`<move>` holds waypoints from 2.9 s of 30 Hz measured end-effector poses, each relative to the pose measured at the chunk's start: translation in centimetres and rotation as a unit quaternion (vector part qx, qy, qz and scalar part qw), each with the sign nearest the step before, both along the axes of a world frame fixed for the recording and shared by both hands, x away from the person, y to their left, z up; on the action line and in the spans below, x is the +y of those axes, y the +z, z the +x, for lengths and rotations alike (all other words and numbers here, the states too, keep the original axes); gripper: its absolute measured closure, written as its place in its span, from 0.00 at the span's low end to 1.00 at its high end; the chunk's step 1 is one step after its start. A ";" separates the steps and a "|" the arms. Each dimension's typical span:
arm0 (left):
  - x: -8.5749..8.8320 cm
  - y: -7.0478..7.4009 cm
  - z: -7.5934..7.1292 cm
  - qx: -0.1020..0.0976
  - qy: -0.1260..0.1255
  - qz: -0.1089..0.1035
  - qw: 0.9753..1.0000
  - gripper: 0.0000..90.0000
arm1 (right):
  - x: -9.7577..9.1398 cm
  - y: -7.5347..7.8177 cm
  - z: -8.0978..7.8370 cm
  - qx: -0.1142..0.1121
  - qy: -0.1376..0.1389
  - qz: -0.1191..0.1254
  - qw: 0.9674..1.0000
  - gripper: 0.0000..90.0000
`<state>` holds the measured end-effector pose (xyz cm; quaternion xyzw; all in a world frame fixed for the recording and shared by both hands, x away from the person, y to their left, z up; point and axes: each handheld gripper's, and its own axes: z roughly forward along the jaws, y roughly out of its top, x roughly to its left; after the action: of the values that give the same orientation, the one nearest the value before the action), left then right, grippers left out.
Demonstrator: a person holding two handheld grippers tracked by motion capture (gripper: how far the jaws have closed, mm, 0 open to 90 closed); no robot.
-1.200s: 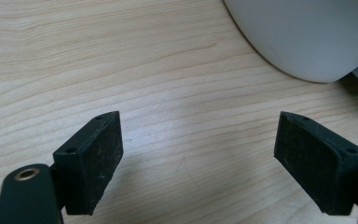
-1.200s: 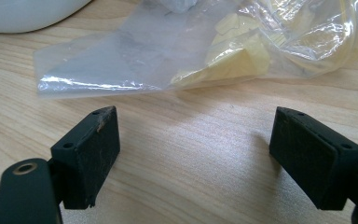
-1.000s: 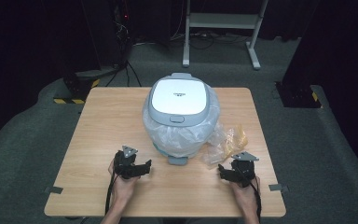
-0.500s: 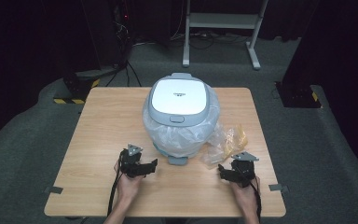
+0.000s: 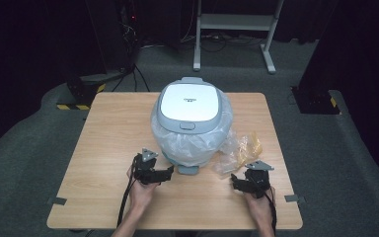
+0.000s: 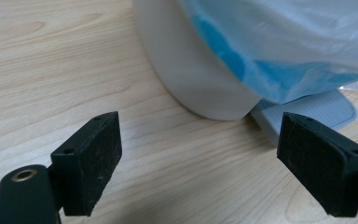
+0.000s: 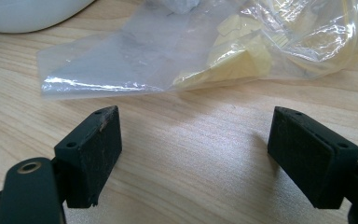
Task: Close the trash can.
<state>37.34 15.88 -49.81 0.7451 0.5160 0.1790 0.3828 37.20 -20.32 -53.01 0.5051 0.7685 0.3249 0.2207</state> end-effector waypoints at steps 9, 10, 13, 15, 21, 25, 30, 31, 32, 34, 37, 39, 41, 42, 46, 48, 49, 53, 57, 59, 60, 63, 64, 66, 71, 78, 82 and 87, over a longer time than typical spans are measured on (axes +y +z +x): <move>-1.3 -0.3 0.6 0.012 -0.016 -0.006 1.000 0.14 | 0.0 0.0 0.0 0.000 0.000 0.000 1.000 0.19; -1.4 -0.3 0.6 0.012 -0.017 -0.005 1.000 0.13 | 0.0 0.0 0.0 0.000 0.000 0.000 1.000 0.19; -1.6 -0.3 0.7 0.013 -0.024 0.000 1.000 0.13 | 0.0 0.0 0.0 0.000 0.000 0.000 1.000 0.19; -1.8 -0.4 0.8 0.014 -0.025 0.000 1.000 0.12 | 0.0 0.0 0.0 0.000 0.000 0.000 1.000 0.19; -2.6 -0.7 1.1 0.010 -0.014 -0.012 1.000 0.10 | 0.0 0.0 0.0 -0.001 0.001 0.000 1.000 0.20; -3.6 -1.1 1.3 0.001 0.001 -0.029 1.000 0.08 | 0.0 0.0 0.0 -0.002 0.006 -0.001 1.000 0.20; -3.8 -1.2 1.4 0.017 -0.025 -0.003 1.000 0.07 | 0.0 0.0 0.0 -0.002 0.007 -0.001 1.000 0.21; -4.0 -1.3 1.5 0.015 -0.022 -0.009 1.000 0.07 | 0.0 0.0 0.0 -0.002 0.007 -0.001 1.000 0.21; -4.1 -1.3 1.5 0.012 -0.016 -0.005 1.000 0.07 | 0.0 0.0 0.0 -0.002 0.007 -0.001 1.000 0.21; -4.1 -1.3 1.5 0.016 -0.020 -0.003 1.000 0.05 | 0.0 0.0 0.0 -0.002 0.007 -0.001 1.000 0.21; -4.2 -1.4 1.6 0.015 -0.016 -0.002 1.000 0.04 | 0.0 0.0 0.0 -0.002 0.007 0.000 1.000 0.21; -4.5 -1.6 1.6 0.013 -0.011 0.005 1.000 0.02 | 0.0 0.0 0.0 -0.002 0.007 -0.001 1.000 0.21; -4.4 -1.6 1.7 0.013 -0.011 0.007 1.000 0.02 | 0.0 0.0 0.0 -0.002 0.007 -0.001 1.000 0.21; -4.4 -1.6 1.7 0.014 -0.012 0.009 1.000 0.02 | 0.0 0.0 0.0 -0.002 0.008 -0.001 1.000 0.21; -4.2 -1.8 1.9 0.018 -0.015 0.007 1.000 0.00 | 0.1 0.0 -0.1 -0.001 0.007 0.001 1.000 0.22; -4.4 -1.9 2.0 0.010 -0.006 -0.001 1.000 0.00 | 0.1 0.0 -0.1 -0.001 0.007 0.000 1.000 0.22; -4.4 -1.9 2.0 0.010 -0.006 -0.001 1.000 0.00 | 0.1 0.0 -0.1 -0.002 0.007 0.000 1.000 0.22; -4.4 -2.1 2.0 0.004 -0.006 -0.003 1.000 0.00 | 0.1 0.0 0.0 -0.003 0.008 0.000 1.000 0.22; -4.3 -2.3 1.8 -0.005 -0.016 0.001 1.000 0.00 | 0.1 0.0 0.0 -0.003 0.008 0.001 1.000 0.22; -4.4 -2.4 1.7 -0.009 -0.011 -0.005 1.000 0.00 | 0.1 0.0 0.0 -0.002 0.008 0.001 1.000 0.22; -4.5 -2.5 1.7 -0.014 -0.004 -0.008 1.000 0.00 | 0.1 0.0 0.0 -0.003 0.008 0.001 1.000 0.22; -4.5 -2.5 1.7 -0.015 -0.004 -0.008 1.000 0.00 | 0.1 0.0 0.0 -0.002 0.008 0.001 1.000 0.22; -4.5 -2.6 1.7 -0.015 -0.007 -0.009 1.000 0.00 | 0.1 0.0 0.0 -0.003 0.008 0.001 1.000 0.22; -4.4 -2.6 1.6 -0.016 -0.013 -0.003 1.000 0.00 | 0.1 0.0 0.0 -0.003 0.008 0.001 1.000 0.22; -4.6 -2.9 1.6 -0.031 0.002 -0.020 0.999 0.00 | 0.1 0.0 0.0 -0.002 0.007 0.001 1.000 0.22; -4.5 -3.1 1.6 -0.033 -0.003 -0.019 0.999 0.00 | 0.1 0.0 0.0 -0.002 0.008 0.001 1.000 0.22; -4.5 -3.1 1.7 -0.031 -0.004 -0.012 0.999 0.00 | 0.1 0.0 0.0 -0.002 0.009 0.001 1.000 0.22; -4.1 -2.9 1.7 -0.014 -0.031 0.021 0.999 0.00 | 0.1 0.0 0.0 -0.002 0.010 0.001 1.000 0.22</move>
<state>39.04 11.77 -52.68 0.7664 0.4831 0.1882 0.3792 37.21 -20.19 -52.99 0.4968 0.7729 0.3290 0.2182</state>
